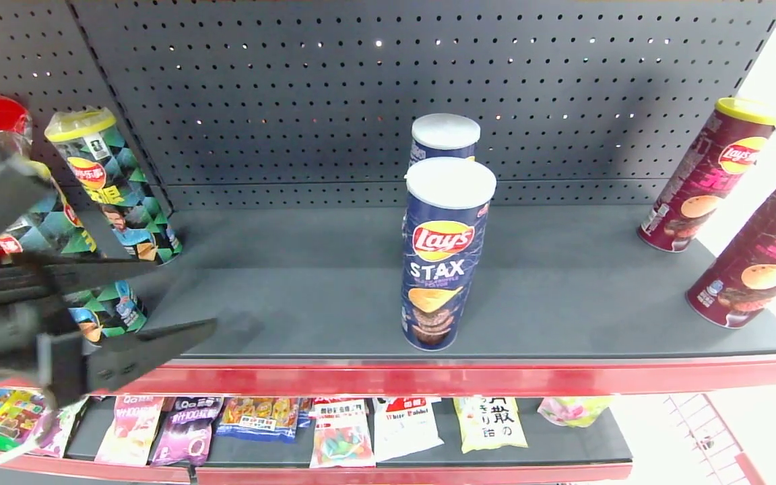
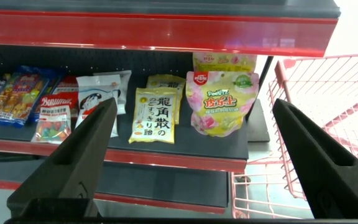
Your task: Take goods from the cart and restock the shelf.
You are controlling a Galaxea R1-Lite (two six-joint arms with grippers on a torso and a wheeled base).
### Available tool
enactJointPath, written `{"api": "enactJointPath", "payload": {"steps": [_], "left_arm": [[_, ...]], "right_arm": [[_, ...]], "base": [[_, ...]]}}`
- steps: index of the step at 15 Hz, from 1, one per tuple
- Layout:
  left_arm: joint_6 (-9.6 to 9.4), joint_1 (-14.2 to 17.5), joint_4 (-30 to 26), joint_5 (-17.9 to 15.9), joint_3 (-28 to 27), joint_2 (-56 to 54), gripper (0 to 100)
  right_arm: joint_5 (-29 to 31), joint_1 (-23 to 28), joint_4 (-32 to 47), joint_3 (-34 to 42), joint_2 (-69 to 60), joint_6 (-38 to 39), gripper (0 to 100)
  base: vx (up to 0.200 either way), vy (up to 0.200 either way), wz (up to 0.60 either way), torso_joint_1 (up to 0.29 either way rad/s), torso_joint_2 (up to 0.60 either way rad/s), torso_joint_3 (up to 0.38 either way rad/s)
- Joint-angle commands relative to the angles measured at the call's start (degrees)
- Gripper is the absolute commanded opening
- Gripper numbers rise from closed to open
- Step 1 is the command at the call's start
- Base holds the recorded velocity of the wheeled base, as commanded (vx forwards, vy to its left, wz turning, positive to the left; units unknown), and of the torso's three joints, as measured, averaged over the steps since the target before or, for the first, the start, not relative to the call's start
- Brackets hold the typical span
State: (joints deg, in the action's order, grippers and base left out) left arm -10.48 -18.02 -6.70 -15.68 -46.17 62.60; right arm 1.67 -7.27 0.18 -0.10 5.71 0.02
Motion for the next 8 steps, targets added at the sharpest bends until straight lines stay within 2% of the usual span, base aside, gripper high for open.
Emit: {"api": "enactJointPath", "payload": {"steps": [1, 3, 4, 5, 6, 7, 8], "left_arm": [[8.81, 13.4, -9.2, 7.1, 11.9, -32.3, 100], [9.52, 14.6, -11.5, 9.3, 18.5, -41.7, 100], [9.78, 14.7, -16.2, 11.4, 21.7, -47.8, 100], [9.96, 14.7, -17.8, 13.5, 24.0, -50.3, 100], [10.04, 14.7, -17.6, 16.2, 27.8, -52.5, 100], [10.04, 14.7, -17.6, 16.7, 28.6, -52.9, 100], [9.96, 14.6, -13.8, 17.7, 35.3, -57.6, 100]], "right_arm": [[0.0, 0.0, 0.0, 0.1, 0.0, 0.0, 100], [0.0, 0.0, 0.0, 0.1, 0.0, 0.0, 100], [0.0, 0.0, 0.0, 0.1, 0.0, 0.0, 100], [0.0, 0.0, 0.0, 0.1, 0.0, 0.0, 100], [0.0, 0.0, 0.0, 0.0, 0.0, 0.0, 100], [0.0, 0.0, 0.0, 0.1, 0.0, 0.0, 100], [0.0, 0.0, 0.0, 0.1, 0.0, 0.0, 100]], "base": [[0.000, 0.000, 0.00, 0.000, 0.00, 0.000], [0.000, 0.000, 0.00, 0.000, 0.00, 0.000], [0.000, 0.000, 0.00, 0.000, 0.00, 0.000], [0.000, 0.000, 0.00, 0.000, 0.00, 0.000], [0.000, 0.000, 0.00, 0.000, 0.00, 0.000], [0.000, 0.000, 0.00, 0.000, 0.00, 0.000], [0.000, 0.000, 0.00, 0.000, 0.00, 0.000]]}}
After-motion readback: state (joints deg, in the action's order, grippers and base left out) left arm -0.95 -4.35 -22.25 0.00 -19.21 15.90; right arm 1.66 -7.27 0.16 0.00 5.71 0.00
